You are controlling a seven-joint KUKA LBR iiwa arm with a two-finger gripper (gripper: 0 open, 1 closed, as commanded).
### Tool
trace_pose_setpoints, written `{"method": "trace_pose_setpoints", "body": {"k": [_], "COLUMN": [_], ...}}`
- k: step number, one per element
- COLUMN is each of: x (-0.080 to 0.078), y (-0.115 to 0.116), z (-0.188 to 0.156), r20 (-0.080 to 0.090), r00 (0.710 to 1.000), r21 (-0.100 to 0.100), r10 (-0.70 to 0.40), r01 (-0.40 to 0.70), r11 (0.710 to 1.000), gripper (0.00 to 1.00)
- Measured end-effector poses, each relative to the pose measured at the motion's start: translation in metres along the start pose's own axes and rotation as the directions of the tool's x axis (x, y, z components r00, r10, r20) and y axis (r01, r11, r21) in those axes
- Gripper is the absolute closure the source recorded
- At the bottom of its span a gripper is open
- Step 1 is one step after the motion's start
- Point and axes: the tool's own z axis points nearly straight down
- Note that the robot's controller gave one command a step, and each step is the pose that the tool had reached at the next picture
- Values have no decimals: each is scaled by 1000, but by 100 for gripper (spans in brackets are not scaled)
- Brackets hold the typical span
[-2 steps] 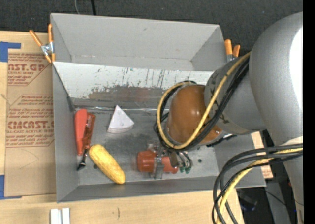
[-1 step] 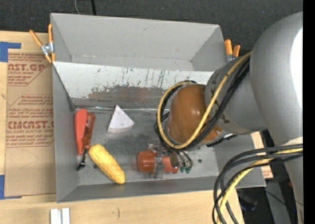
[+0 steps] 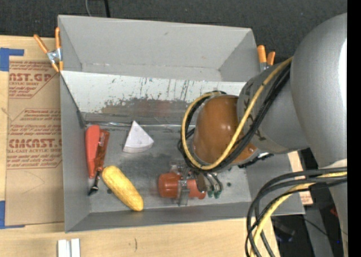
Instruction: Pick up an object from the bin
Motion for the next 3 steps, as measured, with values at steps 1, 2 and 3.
{"method": "trace_pose_setpoints", "body": {"k": [1, 2, 3], "x": [1, -1, -2], "y": [0, 0, 0], "z": [-22, -44, -57], "r20": [-4, 3, 8], "r00": [1000, 1000, 1000], "r21": [0, -1, -1], "r10": [0, 0, 0], "r01": [0, 0, 0], "r11": [1000, 1000, 1000], "gripper": [100, 100, 100]}}
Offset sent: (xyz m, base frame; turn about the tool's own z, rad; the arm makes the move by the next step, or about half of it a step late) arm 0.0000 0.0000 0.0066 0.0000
